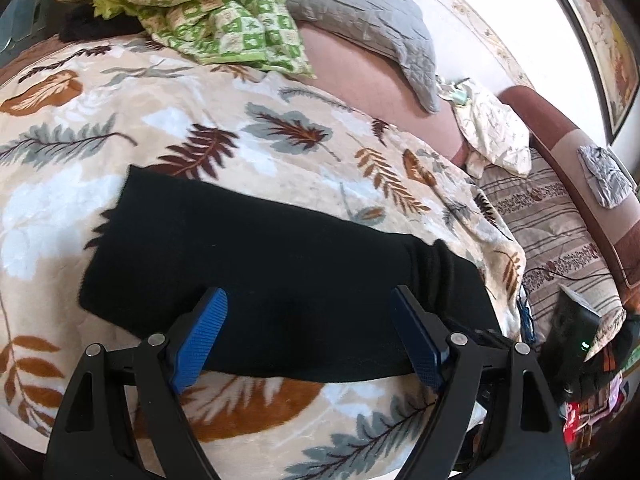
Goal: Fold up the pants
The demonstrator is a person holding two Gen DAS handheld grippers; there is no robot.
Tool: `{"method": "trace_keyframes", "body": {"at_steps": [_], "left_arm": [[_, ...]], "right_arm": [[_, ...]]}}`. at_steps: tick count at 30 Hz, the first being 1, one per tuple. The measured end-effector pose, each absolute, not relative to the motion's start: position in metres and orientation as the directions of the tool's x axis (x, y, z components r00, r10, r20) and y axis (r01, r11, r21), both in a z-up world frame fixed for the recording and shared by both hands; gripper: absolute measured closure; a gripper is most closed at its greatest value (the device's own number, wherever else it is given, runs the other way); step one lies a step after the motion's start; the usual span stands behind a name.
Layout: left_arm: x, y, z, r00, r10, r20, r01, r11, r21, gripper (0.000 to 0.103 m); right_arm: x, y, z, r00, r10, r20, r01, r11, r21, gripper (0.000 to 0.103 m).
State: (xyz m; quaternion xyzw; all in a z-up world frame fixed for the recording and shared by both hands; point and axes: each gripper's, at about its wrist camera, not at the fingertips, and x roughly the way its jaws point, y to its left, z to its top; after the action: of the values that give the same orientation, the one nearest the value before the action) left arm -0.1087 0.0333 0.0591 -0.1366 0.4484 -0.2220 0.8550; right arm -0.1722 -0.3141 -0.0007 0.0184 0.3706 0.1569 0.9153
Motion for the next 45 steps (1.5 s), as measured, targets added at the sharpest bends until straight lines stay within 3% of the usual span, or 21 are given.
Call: {"method": "trace_keyframes", "body": {"at_steps": [2,4,6,9,10,11,14,20,21,23,24,28,30,33,36,45], "left_arm": [[-0.109,0.040,0.058,0.503,-0.499,-0.706,0.249,0.866,-0.434,0.019],[-0.111,0.046,0.059,0.510,-0.497,-0.702,0.242,0.866,-0.438,0.019],[-0.114,0.050,0.060,0.517,-0.495,-0.698,0.242,0.867,-0.435,0.019],[-0.123,0.056,0.070,0.541,-0.492,-0.682,0.255,0.869,-0.424,0.019],[-0.127,0.057,0.075,0.563,-0.480,-0.673,0.262,0.876,-0.405,0.019],[-0.131,0.059,0.079,0.584,-0.467,-0.663,0.264,0.882,-0.389,0.019],[-0.133,0.070,0.079,0.596,-0.464,-0.656,0.240,0.882,-0.405,0.019],[-0.126,0.090,0.066,0.600,-0.389,-0.699,0.141,0.912,-0.386,0.019],[-0.126,0.093,0.066,0.605,-0.380,-0.700,0.130,0.914,-0.384,0.019],[-0.126,0.098,0.066,0.615,-0.364,-0.700,0.116,0.919,-0.376,0.019],[-0.127,0.100,0.066,0.618,-0.358,-0.700,0.112,0.921,-0.372,0.019],[-0.128,0.104,0.065,0.621,-0.351,-0.701,0.101,0.923,-0.372,0.019],[-0.129,0.105,0.066,0.624,-0.349,-0.699,0.099,0.923,-0.373,0.019],[-0.130,0.109,0.065,0.621,-0.352,-0.701,0.083,0.918,-0.387,0.019],[-0.132,0.114,0.064,0.614,-0.372,-0.696,0.065,0.903,-0.425,0.019],[-0.137,0.127,0.043,0.582,-0.425,-0.693,-0.021,0.844,-0.535,0.018]], "right_arm": [[-0.177,-0.320,0.009,0.664,0.337,-0.668,-0.286,0.939,0.190,0.066],[-0.182,-0.333,0.025,0.688,0.371,-0.624,-0.281,0.929,0.243,0.063],[-0.178,-0.345,0.039,0.741,0.317,-0.591,-0.222,0.948,0.229,0.063],[-0.159,-0.351,0.032,0.737,0.230,-0.635,-0.134,0.971,0.196,0.071],[-0.151,-0.350,0.027,0.729,0.209,-0.652,-0.118,0.976,0.181,0.087],[-0.145,-0.348,0.020,0.720,0.201,-0.664,-0.113,0.978,0.173,0.095],[-0.132,-0.336,-0.002,0.695,0.181,-0.696,-0.107,0.983,0.148,0.095],[-0.143,-0.331,0.020,0.713,0.179,-0.678,-0.130,0.984,0.123,0.092],[-0.146,-0.331,0.023,0.719,0.173,-0.673,-0.129,0.985,0.115,0.090],[-0.150,-0.332,0.028,0.731,0.173,-0.660,-0.125,0.985,0.120,0.074],[-0.151,-0.333,0.027,0.732,0.183,-0.656,-0.125,0.983,0.136,0.071],[-0.140,-0.326,0.003,0.657,0.208,-0.725,-0.148,0.978,0.146,0.068],[-0.143,-0.322,0.008,0.673,0.186,-0.716,-0.151,0.982,0.112,0.067],[-0.147,-0.312,0.028,0.689,0.205,-0.695,-0.183,0.977,0.107,0.057],[-0.147,-0.293,0.049,0.707,0.249,-0.662,-0.256,0.963,0.090,0.039],[-0.108,-0.211,0.052,0.606,0.453,-0.654,-0.480,0.864,0.154,0.037]]}}
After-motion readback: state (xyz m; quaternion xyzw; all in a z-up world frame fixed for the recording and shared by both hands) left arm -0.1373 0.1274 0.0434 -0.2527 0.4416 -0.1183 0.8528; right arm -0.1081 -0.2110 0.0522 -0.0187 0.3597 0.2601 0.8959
